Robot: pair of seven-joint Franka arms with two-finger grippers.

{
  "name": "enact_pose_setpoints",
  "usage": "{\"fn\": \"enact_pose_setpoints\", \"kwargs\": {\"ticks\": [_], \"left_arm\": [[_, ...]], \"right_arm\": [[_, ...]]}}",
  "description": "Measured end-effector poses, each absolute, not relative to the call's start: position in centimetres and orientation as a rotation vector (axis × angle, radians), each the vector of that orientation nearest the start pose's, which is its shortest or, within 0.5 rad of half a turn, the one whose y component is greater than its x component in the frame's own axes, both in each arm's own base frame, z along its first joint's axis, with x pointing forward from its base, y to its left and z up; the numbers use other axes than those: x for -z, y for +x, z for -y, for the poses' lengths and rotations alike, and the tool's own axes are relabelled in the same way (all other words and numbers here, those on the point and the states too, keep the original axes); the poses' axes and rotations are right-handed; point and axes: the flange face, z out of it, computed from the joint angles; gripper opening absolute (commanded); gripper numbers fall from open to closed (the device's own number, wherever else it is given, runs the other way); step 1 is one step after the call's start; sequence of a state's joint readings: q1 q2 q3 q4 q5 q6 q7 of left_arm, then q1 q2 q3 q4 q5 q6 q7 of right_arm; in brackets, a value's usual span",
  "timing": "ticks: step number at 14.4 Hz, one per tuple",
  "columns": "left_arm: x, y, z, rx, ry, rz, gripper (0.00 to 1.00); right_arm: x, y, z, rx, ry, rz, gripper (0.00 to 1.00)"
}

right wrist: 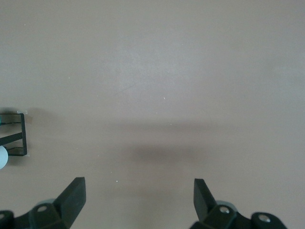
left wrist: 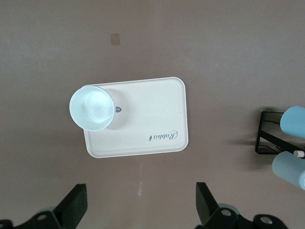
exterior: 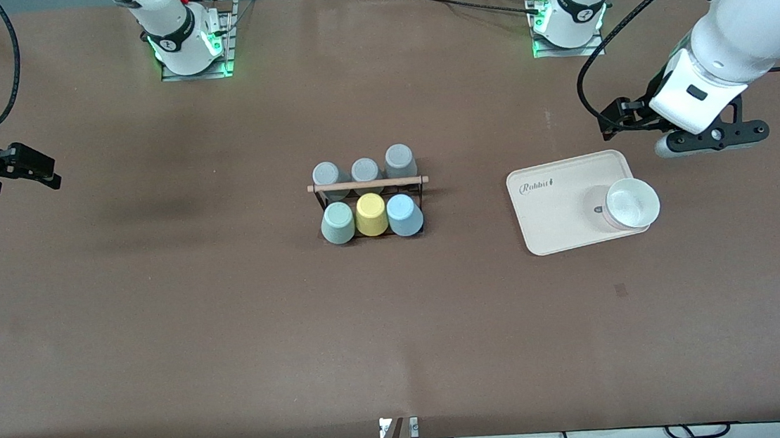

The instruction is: Hang scattered cups on rack with three cups

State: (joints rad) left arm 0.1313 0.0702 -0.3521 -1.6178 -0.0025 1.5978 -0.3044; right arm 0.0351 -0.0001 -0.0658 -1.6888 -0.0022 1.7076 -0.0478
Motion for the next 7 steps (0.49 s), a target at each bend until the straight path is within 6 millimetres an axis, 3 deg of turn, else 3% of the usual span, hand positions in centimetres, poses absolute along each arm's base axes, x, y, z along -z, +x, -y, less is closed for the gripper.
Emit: {"fn": "enact_pose_setpoints", "kwargs": {"ticks": [7], "left_arm": [[-58.2, 56.7, 9.9, -0.089, -3.150, 0.074, 1.00]], "right_arm": [[-58.8, 56.0, 1.9, 0.051, -3.144, 0.023, 1.00]]}}
